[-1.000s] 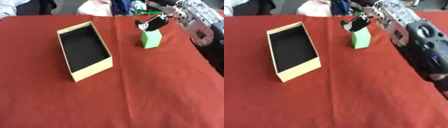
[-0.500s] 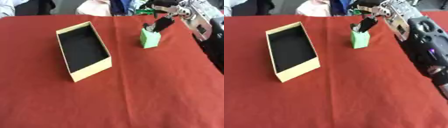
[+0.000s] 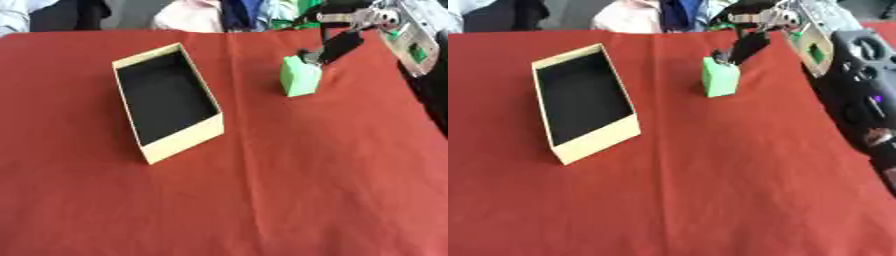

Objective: Pick up objects on the table and place them in the box.

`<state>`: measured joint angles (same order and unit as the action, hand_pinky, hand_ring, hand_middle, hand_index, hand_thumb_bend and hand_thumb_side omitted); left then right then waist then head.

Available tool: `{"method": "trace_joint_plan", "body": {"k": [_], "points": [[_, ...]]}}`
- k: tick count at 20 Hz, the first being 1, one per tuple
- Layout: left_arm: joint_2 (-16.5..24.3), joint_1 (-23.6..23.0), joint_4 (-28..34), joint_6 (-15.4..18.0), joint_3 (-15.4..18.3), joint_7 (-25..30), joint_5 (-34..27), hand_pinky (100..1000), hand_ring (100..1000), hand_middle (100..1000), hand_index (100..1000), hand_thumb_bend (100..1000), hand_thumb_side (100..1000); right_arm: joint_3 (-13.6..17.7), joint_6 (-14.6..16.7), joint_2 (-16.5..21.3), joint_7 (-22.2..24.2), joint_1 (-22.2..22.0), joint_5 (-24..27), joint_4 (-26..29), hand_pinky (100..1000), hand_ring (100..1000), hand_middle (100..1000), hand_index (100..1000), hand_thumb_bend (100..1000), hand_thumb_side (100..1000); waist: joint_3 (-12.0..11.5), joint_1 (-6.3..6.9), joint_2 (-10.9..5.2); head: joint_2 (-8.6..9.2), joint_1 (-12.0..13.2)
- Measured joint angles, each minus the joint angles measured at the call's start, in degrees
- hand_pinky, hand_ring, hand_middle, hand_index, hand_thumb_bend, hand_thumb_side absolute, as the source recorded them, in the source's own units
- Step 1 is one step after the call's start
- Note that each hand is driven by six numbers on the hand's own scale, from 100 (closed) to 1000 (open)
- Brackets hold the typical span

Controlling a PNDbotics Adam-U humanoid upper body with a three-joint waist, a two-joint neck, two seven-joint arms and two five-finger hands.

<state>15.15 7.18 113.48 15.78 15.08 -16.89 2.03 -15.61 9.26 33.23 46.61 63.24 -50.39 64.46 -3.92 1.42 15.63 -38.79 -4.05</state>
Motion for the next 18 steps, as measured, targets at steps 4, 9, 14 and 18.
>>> {"method": "trace_joint_plan", "body": {"k": [4, 9, 14, 18], "points": [[0.0, 0.0, 0.0, -0.1, 0.0, 0.13, -0.01, 580, 577, 607, 745, 100, 359, 0.9, -1.91, 0.64, 3.65, -0.19, 0.4, 2.37, 829, 661, 940, 1000, 216, 723, 0.05, 0.0, 0.0, 0.01, 0.14], [0.0, 0.01, 0.0, -0.14, -0.01, 0.32, -0.01, 580, 578, 607, 745, 100, 359, 1.15, -2.49, 1.06, 5.08, -0.61, -0.36, 3.55, 838, 670, 962, 1000, 199, 603, 0.18, 0.0, 0.0, 0.02, 0.27], [-0.01, 0.09, 0.0, -0.06, -0.02, 0.62, -0.01, 580, 578, 607, 745, 100, 354, 1.12, -1.54, 1.3, 5.37, -0.92, -0.49, 3.55, 831, 653, 961, 1000, 196, 511, 0.23, 0.0, 0.06, 0.04, 0.3], [-0.01, 0.27, 0.0, -0.07, -0.03, 0.75, -0.01, 580, 578, 608, 745, 100, 356, 0.96, -1.06, 1.31, 5.35, -1.45, -0.49, 3.21, 833, 656, 967, 1000, 203, 512, 0.32, 0.0, 0.06, 0.05, 0.31]]}}
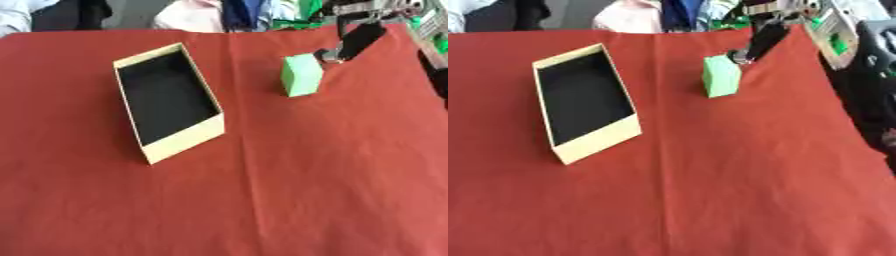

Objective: Pick up objects on the table and place them in the box.

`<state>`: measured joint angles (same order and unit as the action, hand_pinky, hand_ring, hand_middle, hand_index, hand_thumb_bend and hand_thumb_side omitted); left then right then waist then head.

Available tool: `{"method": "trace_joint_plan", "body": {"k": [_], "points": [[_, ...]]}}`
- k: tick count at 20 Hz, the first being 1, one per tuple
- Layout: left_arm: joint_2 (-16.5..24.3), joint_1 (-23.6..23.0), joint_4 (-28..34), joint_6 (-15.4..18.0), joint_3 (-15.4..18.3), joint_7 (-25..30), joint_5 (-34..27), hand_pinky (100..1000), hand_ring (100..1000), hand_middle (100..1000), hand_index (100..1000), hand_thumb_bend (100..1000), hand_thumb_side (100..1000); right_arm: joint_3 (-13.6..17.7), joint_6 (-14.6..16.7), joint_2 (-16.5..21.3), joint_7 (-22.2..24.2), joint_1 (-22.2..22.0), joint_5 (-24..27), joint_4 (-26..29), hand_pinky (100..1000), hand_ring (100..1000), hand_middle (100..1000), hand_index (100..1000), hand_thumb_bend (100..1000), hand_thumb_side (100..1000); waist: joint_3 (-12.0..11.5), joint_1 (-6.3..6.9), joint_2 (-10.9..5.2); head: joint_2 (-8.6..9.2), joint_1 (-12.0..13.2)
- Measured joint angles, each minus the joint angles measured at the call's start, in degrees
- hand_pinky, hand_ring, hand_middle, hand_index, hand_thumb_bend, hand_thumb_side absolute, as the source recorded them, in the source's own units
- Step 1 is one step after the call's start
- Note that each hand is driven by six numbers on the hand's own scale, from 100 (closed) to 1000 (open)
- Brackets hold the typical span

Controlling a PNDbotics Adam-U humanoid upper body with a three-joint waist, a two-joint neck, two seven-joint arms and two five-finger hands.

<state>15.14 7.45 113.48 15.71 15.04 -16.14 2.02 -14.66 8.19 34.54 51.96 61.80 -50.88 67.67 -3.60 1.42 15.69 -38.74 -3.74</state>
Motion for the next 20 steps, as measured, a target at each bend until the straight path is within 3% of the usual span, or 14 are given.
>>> {"method": "trace_joint_plan", "body": {"k": [8, 11, 16, 20], "points": [[0.0, 0.1, 0.0, 0.11, -0.3, 0.2, 0.0, 579, 579, 608, 745, 100, 361, -0.46, 0.2, 0.01, 0.03, -0.88, 0.45, -0.34, 823, 658, 970, 1000, 190, 534, 0.06, 0.0, 0.0, 0.01, 0.02], [-0.01, 0.11, 0.0, 0.11, -0.3, 0.21, -0.01, 579, 579, 608, 745, 100, 364, -0.56, -0.03, 0.0, 0.06, -1.03, 1.03, -0.34, 826, 692, 979, 1000, 186, 558, 0.04, 0.0, 0.0, 0.02, 0.02], [-0.04, 0.19, 0.0, 0.08, -0.31, 0.26, -0.08, 578, 578, 608, 745, 100, 369, -0.58, -0.75, -0.08, 0.08, -1.37, 1.18, -0.8, 860, 839, 979, 1000, 193, 567, 0.01, 0.0, 0.01, 0.04, 0.04], [-0.05, 0.21, 0.0, 0.04, -0.31, 0.31, -0.4, 577, 578, 607, 744, 100, 371, -0.58, -1.2, -0.57, 0.11, -1.6, 0.54, -1.9, 862, 834, 978, 1000, 175, 583, -0.18, 0.0, 0.01, 0.05, 0.07]]}}
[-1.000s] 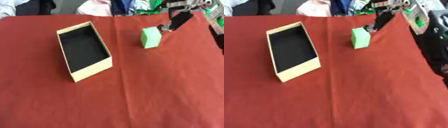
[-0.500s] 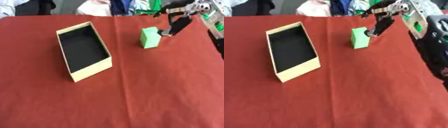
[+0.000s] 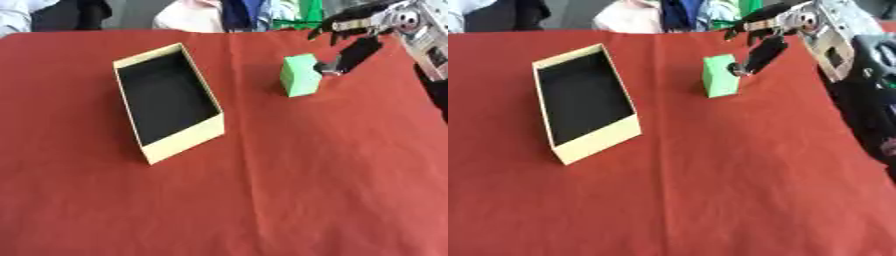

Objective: Pick up objects on the table and place them in the box.

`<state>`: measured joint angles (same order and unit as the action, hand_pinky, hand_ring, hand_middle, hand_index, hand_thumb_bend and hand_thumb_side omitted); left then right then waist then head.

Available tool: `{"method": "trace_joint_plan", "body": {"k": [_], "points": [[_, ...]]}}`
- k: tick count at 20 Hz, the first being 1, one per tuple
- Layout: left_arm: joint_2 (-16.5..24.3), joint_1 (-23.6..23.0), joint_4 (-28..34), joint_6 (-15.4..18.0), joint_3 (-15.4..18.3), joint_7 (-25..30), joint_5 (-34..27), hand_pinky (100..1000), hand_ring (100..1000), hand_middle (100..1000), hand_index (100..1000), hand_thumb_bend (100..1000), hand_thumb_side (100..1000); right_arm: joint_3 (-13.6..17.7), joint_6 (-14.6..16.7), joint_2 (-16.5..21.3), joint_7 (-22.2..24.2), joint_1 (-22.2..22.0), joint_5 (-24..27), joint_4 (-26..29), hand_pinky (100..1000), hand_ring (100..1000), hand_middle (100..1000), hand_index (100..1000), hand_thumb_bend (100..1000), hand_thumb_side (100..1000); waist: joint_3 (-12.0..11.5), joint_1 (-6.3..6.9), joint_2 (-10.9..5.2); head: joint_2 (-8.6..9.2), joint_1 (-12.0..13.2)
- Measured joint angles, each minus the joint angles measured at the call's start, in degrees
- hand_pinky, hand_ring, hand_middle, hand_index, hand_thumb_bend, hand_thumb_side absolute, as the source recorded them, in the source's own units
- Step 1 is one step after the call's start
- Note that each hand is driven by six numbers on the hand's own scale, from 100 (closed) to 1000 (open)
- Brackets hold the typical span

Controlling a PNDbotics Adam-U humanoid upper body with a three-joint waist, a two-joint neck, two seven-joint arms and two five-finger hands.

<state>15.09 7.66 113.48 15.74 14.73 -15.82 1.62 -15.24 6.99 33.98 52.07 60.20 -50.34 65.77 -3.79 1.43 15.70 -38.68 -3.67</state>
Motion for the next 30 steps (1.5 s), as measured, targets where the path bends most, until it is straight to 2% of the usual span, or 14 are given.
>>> {"method": "trace_joint_plan", "body": {"k": [10, 20, 30], "points": [[-0.38, 0.32, 0.0, -0.12, 0.0, 0.16, -0.1, 577, 579, 608, 744, 100, 371, -0.33, -0.33, -0.81, 0.05, -0.31, 0.05, -0.57, 893, 851, 981, 1000, 159, 604, -0.16, 0.0, 0.04, 0.04, 0.01], [-0.51, 0.36, 0.0, -0.19, -0.02, 0.31, -0.27, 577, 581, 609, 744, 100, 386, -0.31, -1.74, -2.47, 0.01, -0.32, -0.58, -1.95, 875, 828, 968, 1000, 206, 529, -0.49, 0.0, 0.27, 0.49, 0.0], [-0.97, 0.37, 0.0, -0.19, -0.02, 0.58, -0.48, 576, 582, 611, 744, 100, 395, -0.14, -1.54, -3.11, -0.12, 0.12, -4.12, -3.75, 863, 808, 955, 1000, 225, 512, -0.62, 0.0, 0.62, 0.56, -0.05]]}}
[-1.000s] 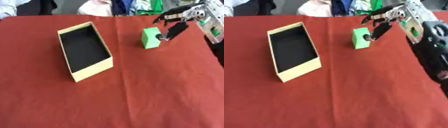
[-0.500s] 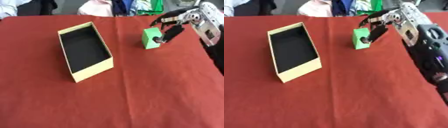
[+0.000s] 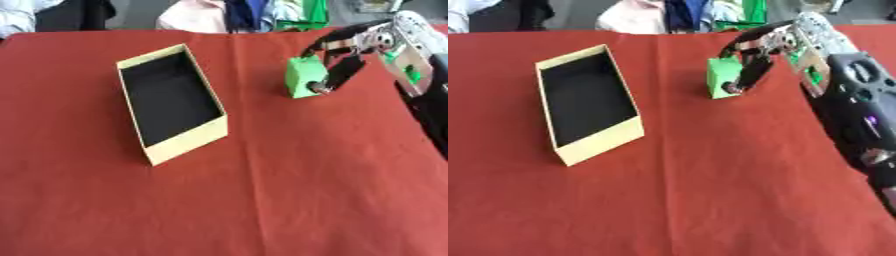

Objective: Pick up objects on the table and place them in the box.

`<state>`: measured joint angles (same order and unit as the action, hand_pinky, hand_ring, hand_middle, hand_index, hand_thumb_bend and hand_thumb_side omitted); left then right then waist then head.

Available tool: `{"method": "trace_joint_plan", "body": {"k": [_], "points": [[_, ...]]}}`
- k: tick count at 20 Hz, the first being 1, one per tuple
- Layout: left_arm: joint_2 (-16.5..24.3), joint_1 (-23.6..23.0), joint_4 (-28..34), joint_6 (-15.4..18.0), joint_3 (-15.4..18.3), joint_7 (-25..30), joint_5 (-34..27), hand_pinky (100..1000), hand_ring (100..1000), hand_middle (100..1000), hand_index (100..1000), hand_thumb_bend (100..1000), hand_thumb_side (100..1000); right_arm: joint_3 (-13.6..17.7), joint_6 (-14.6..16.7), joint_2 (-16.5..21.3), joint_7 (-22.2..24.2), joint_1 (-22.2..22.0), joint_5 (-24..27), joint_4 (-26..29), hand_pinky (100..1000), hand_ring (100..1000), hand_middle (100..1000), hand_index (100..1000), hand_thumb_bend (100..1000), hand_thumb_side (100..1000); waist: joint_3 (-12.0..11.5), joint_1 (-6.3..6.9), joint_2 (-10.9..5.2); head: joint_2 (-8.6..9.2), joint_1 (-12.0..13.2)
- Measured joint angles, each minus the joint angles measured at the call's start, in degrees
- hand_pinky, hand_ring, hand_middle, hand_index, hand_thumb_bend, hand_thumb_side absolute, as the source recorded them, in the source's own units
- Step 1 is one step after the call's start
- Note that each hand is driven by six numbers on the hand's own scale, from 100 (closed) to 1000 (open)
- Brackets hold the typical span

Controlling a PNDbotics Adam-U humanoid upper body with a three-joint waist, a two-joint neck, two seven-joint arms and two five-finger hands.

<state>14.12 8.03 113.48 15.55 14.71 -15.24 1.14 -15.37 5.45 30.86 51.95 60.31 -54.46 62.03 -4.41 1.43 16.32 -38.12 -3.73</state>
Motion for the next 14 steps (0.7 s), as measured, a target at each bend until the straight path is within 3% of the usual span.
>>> {"method": "trace_joint_plan", "body": {"k": [14], "points": [[-0.02, 0.07, 0.0, -0.17, -0.01, 0.33, -0.04, 577, 583, 611, 744, 100, 404, 1.04, -0.27, -0.31, 0.04, 0.33, -0.37, 1.79, 855, 796, 948, 1000, 211, 517, 0.05, 0.0, 0.51, 0.25, 0.04]]}}
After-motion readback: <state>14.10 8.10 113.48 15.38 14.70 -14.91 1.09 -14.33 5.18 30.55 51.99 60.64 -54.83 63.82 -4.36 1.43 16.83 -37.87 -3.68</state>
